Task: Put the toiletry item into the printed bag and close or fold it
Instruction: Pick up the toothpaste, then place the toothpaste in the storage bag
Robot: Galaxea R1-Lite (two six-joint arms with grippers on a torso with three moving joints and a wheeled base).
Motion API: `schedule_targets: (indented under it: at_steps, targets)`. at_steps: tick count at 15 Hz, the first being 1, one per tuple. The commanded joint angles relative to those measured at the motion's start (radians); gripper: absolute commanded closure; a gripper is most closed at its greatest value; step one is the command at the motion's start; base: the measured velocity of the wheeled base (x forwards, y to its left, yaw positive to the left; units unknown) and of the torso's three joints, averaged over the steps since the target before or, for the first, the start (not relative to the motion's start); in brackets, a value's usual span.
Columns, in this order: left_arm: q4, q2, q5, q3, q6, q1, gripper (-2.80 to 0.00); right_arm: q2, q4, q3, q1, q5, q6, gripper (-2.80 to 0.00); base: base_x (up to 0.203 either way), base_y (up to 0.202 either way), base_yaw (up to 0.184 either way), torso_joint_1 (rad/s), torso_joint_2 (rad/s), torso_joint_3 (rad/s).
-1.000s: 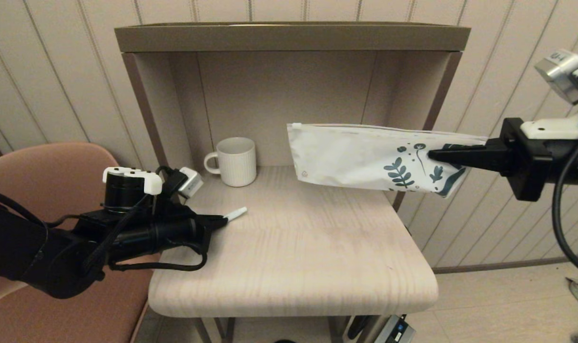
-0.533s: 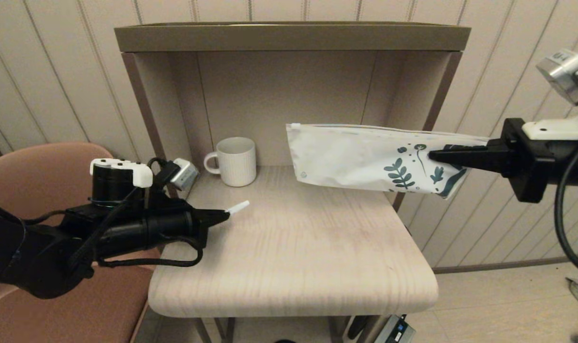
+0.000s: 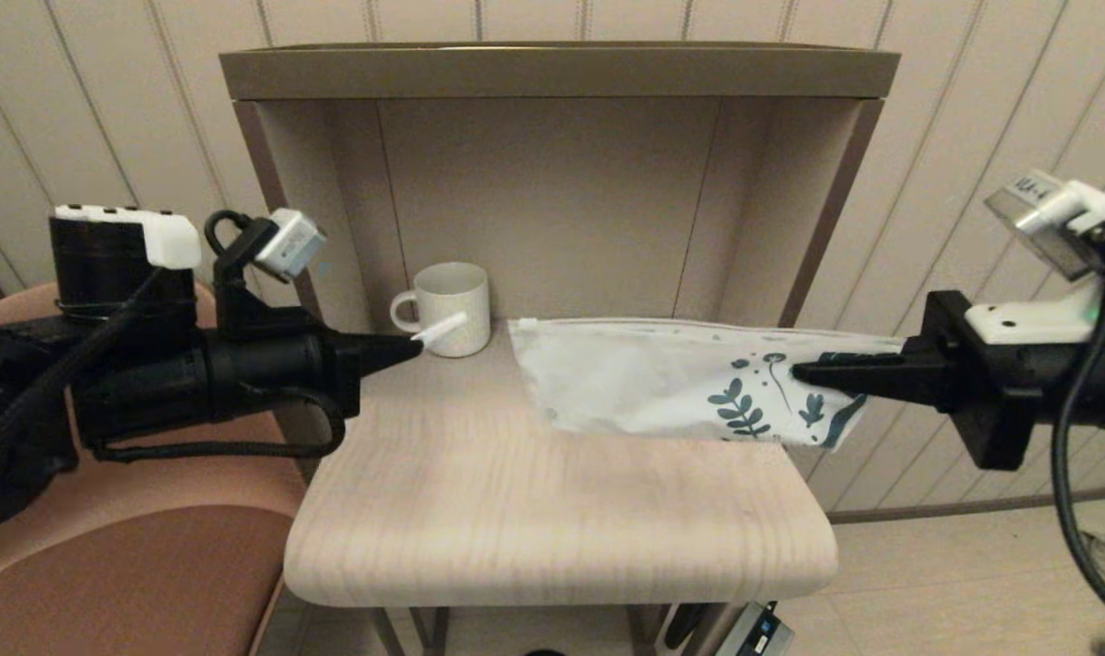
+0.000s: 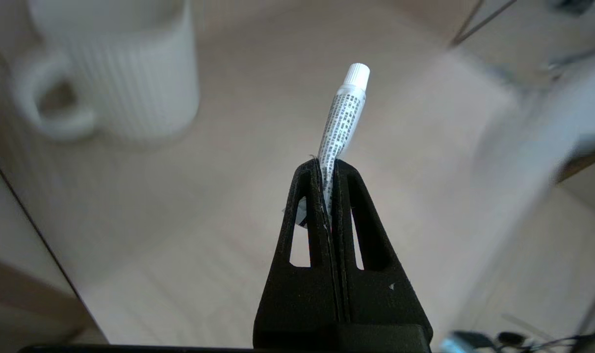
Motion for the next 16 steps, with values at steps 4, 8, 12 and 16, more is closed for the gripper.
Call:
schedule_targets:
  at_steps: [4, 8, 12, 16]
  targets:
    - [0.227, -0.051, -0.109, -0.254, -0.002, -0.001, 0.00, 0.000, -0.005, 0.098, 0.182, -0.141, -0.078, 0.00, 0.000, 0.000, 0.000, 0.000, 0.00, 0.000]
    - [0.288, -0.009, -0.182, -0.347, -0.002, -0.023, 0.00, 0.022, -0.007, 0.099, 0.195, -0.153, -0.097, 0.00, 0.000, 0.000, 0.000, 0.000, 0.00, 0.000]
    - [0.365, 0.073, -0.228, -0.430, -0.001, -0.136, 0.00, 0.041, -0.008, 0.066, 0.186, -0.153, -0.098, 0.00, 0.000, 0.000, 0.000, 0.000, 0.00, 0.000]
    - [0.367, 0.122, -0.246, -0.438, 0.003, -0.215, 0.00, 0.084, -0.010, 0.011, 0.172, -0.151, -0.101, 0.00, 0.000, 0.000, 0.000, 0.000, 0.00, 0.000]
